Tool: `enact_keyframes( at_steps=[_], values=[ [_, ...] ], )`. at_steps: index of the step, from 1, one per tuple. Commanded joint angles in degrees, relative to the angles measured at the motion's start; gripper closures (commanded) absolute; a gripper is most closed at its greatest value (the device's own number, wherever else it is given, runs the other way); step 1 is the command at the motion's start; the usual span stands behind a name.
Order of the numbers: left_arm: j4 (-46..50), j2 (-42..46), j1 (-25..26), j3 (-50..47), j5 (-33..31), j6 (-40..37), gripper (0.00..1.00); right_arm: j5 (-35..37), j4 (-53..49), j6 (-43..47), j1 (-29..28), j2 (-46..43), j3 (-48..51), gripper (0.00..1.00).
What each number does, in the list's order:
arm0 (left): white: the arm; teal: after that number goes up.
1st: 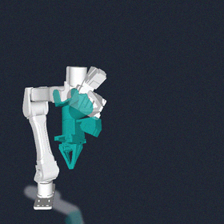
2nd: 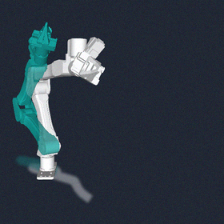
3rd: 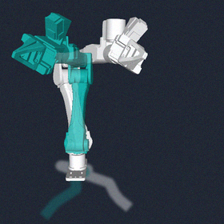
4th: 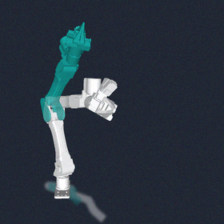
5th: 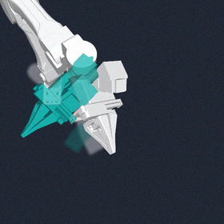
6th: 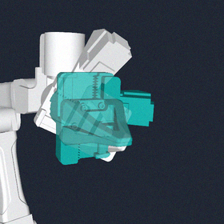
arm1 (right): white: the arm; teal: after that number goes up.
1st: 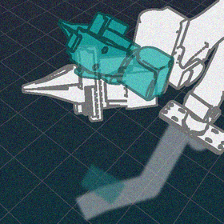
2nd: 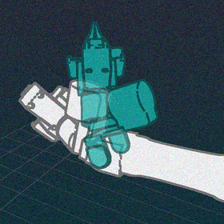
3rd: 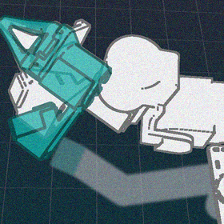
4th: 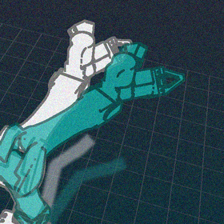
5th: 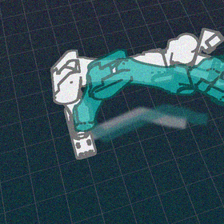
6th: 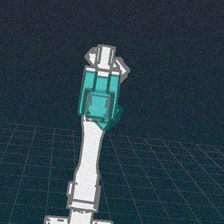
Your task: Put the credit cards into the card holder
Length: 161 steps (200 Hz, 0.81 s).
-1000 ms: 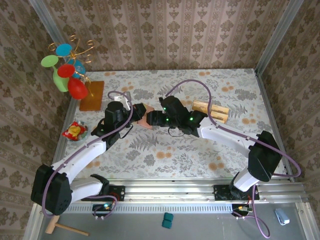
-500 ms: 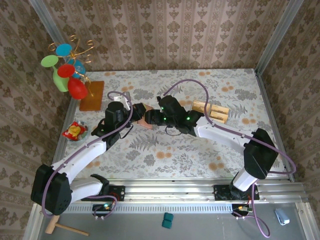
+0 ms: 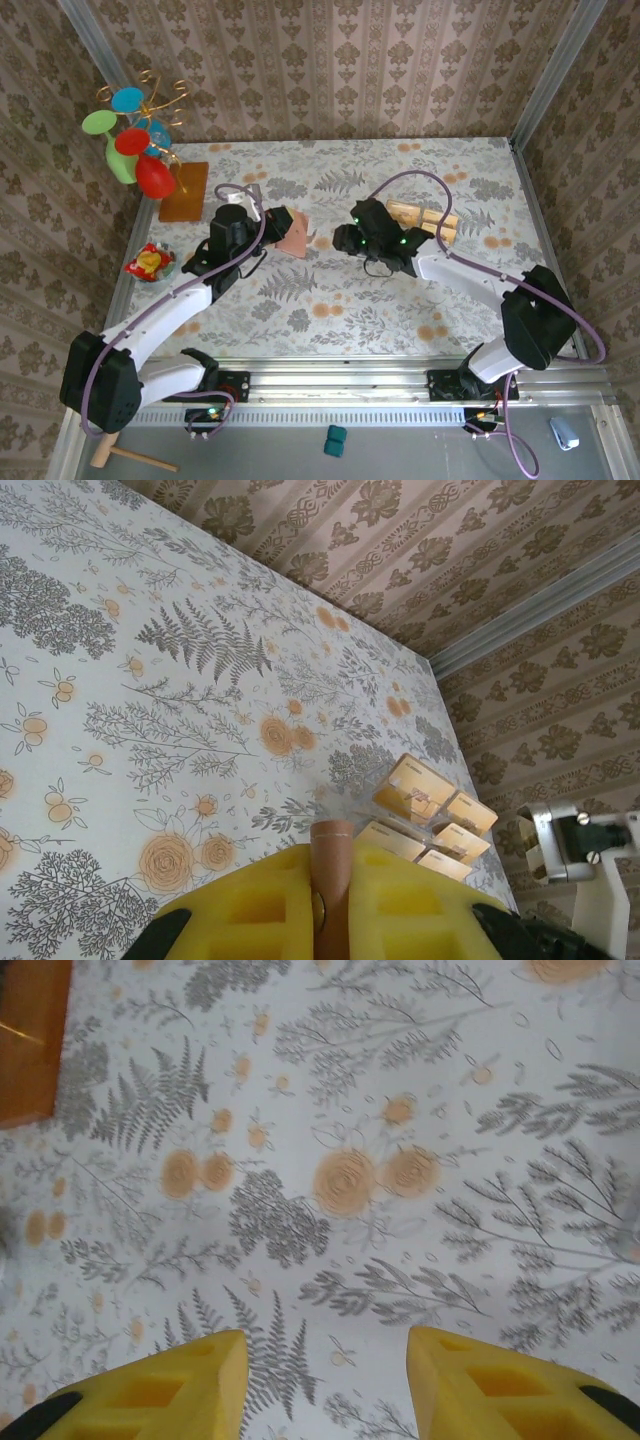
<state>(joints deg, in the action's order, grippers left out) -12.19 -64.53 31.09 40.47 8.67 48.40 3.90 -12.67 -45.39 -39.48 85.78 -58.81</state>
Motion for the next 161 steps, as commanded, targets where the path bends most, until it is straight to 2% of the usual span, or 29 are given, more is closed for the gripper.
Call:
enact_keyframes(
  at_steps=[1, 62, 114, 136, 161],
  values=[
    [-1.9, 0.7, -0.1, -1.0, -0.7, -0.2, 0.98, -3.0, 1.5, -0.4, -0.4, -4.0, 0.4, 0.51],
    [-2.3, 0.3, -0.1, -2.3, -0.9, -0.9, 0.98, -11.8, 6.5, -2.9, -1.1, -4.1, -2.4, 0.43],
    [-2.2, 0.3, -0.1, -2.1, -0.8, -1.1, 0.98, -12.5, 6.2, -2.5, -3.5, 2.6, -7.8, 0.42],
    [-2.3, 0.4, -0.1, -1.9, -0.9, -1.1, 0.98, -12.6, 6.3, -2.6, -3.9, 4.1, -8.4, 0.46],
    [-2.3, 0.4, -0.1, -1.9, -1.0, -1.2, 0.98, -12.4, 6.7, -2.8, -3.9, 3.9, -7.4, 0.55]
  ],
)
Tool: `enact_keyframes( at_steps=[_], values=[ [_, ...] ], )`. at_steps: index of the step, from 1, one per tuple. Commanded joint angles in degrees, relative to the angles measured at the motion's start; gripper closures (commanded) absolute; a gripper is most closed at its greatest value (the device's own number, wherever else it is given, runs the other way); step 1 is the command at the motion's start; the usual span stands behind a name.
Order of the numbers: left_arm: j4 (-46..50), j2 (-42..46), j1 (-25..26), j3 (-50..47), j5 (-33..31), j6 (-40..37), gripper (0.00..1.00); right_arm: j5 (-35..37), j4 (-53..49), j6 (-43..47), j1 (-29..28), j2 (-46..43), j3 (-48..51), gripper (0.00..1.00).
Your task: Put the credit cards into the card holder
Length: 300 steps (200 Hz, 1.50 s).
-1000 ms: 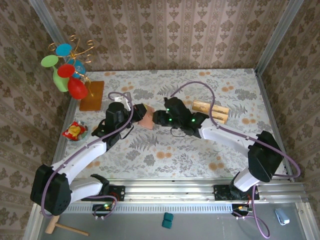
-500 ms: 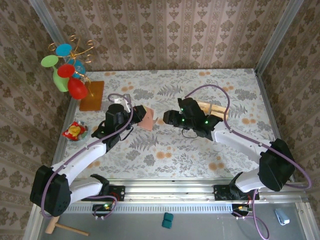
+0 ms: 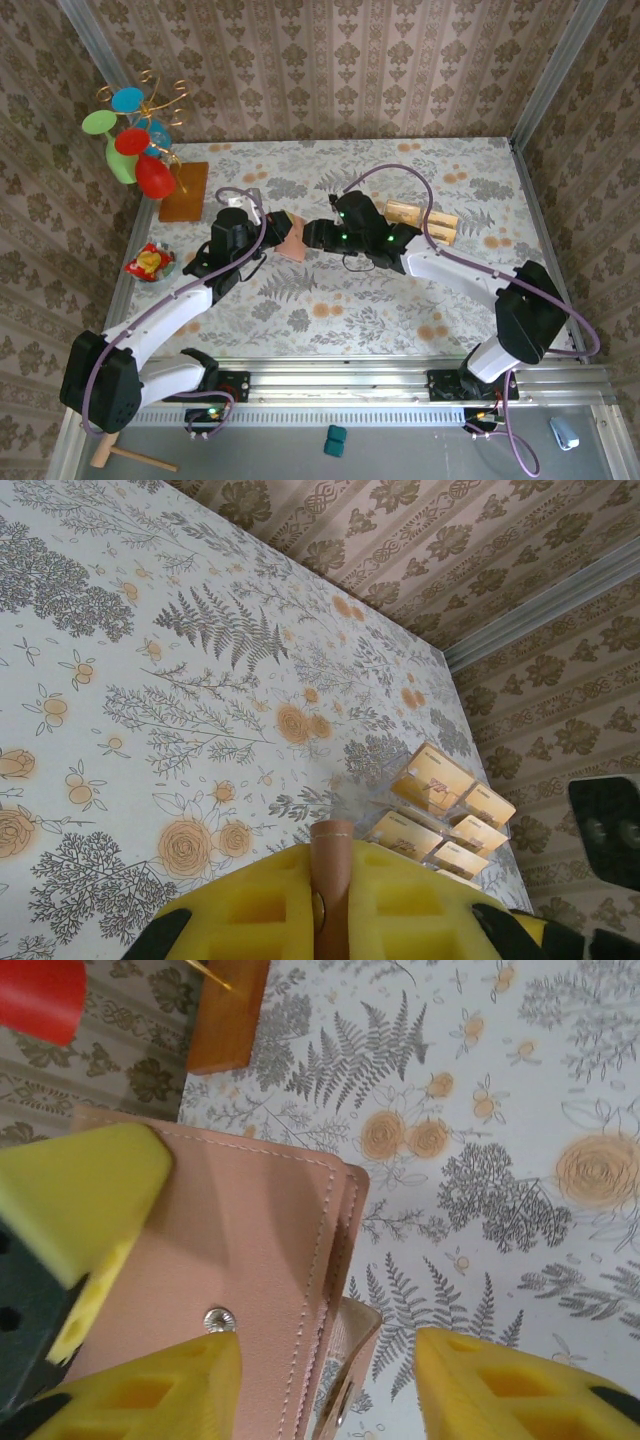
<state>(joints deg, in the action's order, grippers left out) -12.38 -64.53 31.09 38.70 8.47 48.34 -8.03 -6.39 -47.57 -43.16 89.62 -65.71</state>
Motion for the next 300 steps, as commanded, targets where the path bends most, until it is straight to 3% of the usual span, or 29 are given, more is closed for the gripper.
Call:
enact_keyframes(
  at_steps=[1, 63, 91, 107, 139, 166, 203, 253, 300],
  values=[
    [-2.0, 0.4, -0.1, -0.1, -0.8, -1.1, 0.98, -0.5, 0.4, -0.6, -0.2, -0.1, -0.4, 0.55],
    [-2.4, -0.1, -0.1, 0.1, -0.8, -1.2, 0.98, 0.2, 0.5, -0.6, -0.2, -2.1, 2.3, 0.81],
    [-2.5, -0.2, 0.0, 0.0, -0.8, -1.1, 0.98, 0.1, 0.4, -0.2, 0.0, -2.4, 2.4, 1.00],
    [-2.6, -0.4, 0.0, -0.3, -0.8, -1.1, 0.93, 0.1, -0.4, 0.5, 0.3, -3.1, 2.2, 1.00],
    [-2.9, -1.5, -0.1, -1.9, -1.4, -1.2, 0.56, -0.7, -2.6, 1.9, 1.0, -5.2, 1.4, 1.00],
    [-4.8, -3.8, -0.4, -3.9, -2.0, -0.8, 0.40, -2.7, -3.6, 2.0, 1.0, -6.9, 0.7, 1.00],
    [-9.5, -9.7, -0.7, -5.9, -1.8, 0.0, 0.35, -6.0, -3.1, 0.2, -0.5, -6.6, -0.4, 1.00],
    [-18.2, -19.4, -1.8, -7.3, 0.2, 1.3, 0.34, -6.6, 3.2, -3.8, -4.4, 0.1, 2.2, 1.00],
    [-19.0, -17.9, -4.4, -11.9, 0.4, 1.9, 0.32, -5.8, 4.4, -2.0, -3.6, 1.3, 6.0, 1.00]
  ],
)
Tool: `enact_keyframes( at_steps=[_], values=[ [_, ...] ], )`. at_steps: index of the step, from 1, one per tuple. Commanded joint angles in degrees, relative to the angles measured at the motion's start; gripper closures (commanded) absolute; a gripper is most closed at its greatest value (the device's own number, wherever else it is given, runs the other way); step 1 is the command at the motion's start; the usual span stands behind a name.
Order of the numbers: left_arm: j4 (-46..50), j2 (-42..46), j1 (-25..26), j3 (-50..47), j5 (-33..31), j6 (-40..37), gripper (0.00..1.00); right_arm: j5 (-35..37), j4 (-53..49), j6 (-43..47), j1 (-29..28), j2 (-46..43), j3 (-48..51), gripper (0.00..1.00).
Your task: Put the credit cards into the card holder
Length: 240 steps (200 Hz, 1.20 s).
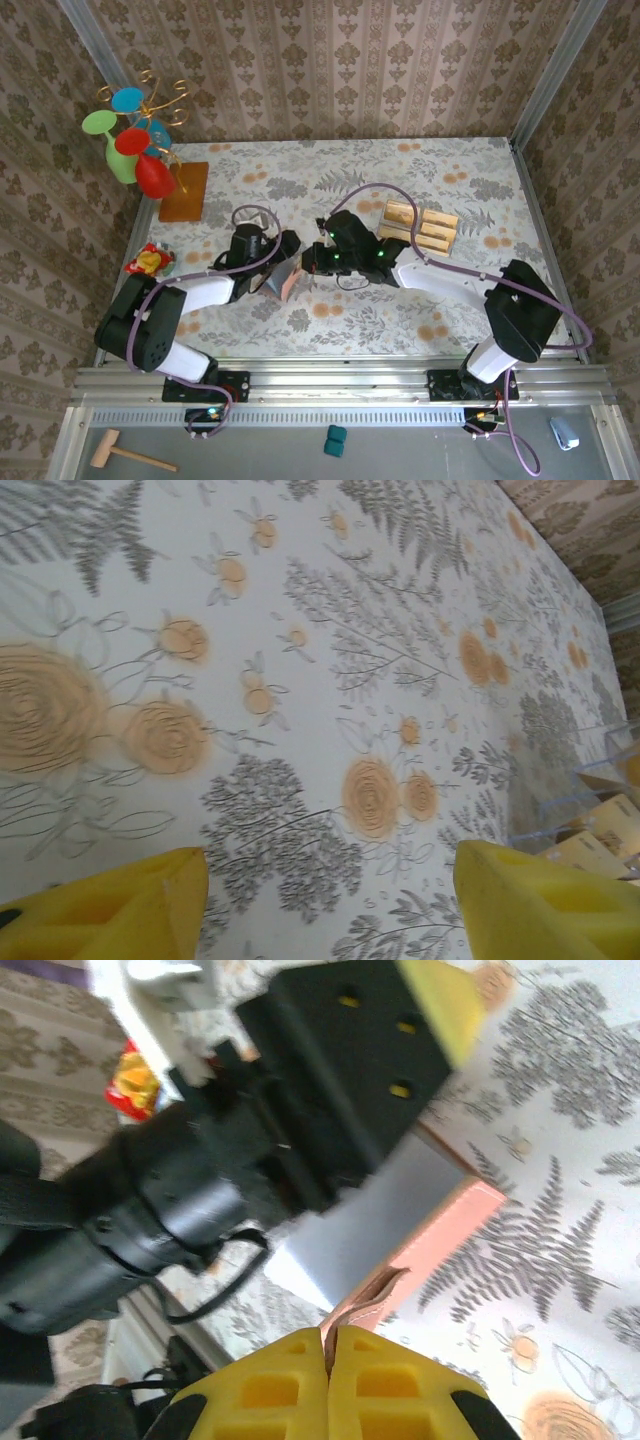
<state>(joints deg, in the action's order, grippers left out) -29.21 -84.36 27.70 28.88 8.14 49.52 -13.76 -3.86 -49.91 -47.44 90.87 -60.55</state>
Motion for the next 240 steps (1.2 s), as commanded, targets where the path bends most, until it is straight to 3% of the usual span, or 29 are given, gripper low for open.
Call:
enact_keyframes(
  at_steps=[1, 55, 101, 142, 187, 240],
  values=[
    [-2.1, 2.0, -1.1, -2.2, 0.7, 0.7, 0.32, -0.2, 1.9, 0.4, 0.7, 0.0, 0.9, 1.00],
    [9.8, 10.0, -2.8, -2.9, 0.2, -4.9, 0.30, -7.0, 2.5, 5.7, 4.0, 0.2, 3.4, 1.00],
    [20.8, 13.3, -2.0, -1.1, -1.5, -9.8, 0.29, -8.2, 4.9, 5.7, 5.7, -0.9, 7.5, 1.00],
    [27.7, 13.9, 4.4, 0.1, -4.8, -11.2, 0.27, -5.2, 9.3, 1.3, 7.4, -3.5, 13.9, 1.00],
    [31.2, 16.2, 6.9, -0.5, -8.6, -10.9, 0.26, -3.4, 10.4, 0.0, 10.8, -7.1, 18.7, 1.00],
    [34.5, 12.7, 11.0, 3.5, -11.4, -13.0, 0.26, -2.3, 8.5, 0.6, 14.6, -9.3, 20.5, 1.00]
  ],
)
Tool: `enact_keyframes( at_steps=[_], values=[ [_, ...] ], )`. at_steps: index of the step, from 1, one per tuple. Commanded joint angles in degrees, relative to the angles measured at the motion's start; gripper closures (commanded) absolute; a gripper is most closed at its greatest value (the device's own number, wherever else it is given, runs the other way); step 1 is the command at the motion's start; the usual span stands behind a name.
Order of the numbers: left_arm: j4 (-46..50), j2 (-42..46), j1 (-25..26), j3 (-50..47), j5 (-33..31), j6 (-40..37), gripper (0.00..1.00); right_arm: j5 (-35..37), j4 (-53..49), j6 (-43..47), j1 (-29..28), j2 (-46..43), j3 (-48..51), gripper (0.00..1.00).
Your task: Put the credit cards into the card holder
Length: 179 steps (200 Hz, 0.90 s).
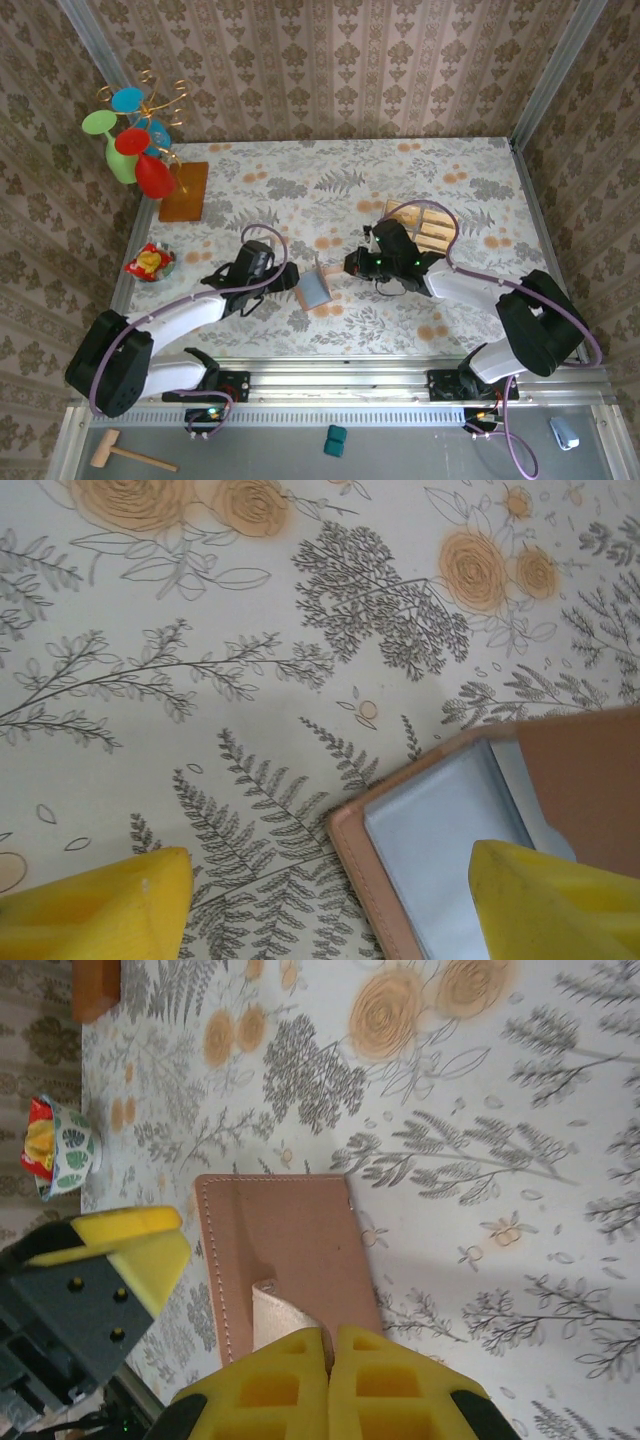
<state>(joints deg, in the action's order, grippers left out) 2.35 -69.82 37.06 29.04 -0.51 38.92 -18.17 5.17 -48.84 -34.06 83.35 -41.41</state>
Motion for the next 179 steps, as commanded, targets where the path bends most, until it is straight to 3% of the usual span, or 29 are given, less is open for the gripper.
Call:
enact_keyframes(
  at_steps=[1, 57, 129, 179],
  values=[
    [2.9, -1.9, 1.7, 3.4, -2.8, -2.4, 0.26, 2.2, -0.5, -0.4, 1.2, -1.8, 1.4, 1.00],
    [2.2, -8.6, 4.4, 7.2, -3.6, -3.8, 0.26, 3.0, -0.9, -0.2, 2.9, -3.0, 4.4, 1.00],
    [-0.3, -12.9, 4.3, 8.9, -1.6, -4.7, 0.26, 3.9, 0.3, 0.1, 4.0, -2.5, 8.2, 1.00],
    [-6.5, -14.0, 3.0, 7.8, 3.2, -3.5, 0.37, 4.0, 0.5, 0.9, 4.5, -1.7, 9.4, 1.00]
  ],
)
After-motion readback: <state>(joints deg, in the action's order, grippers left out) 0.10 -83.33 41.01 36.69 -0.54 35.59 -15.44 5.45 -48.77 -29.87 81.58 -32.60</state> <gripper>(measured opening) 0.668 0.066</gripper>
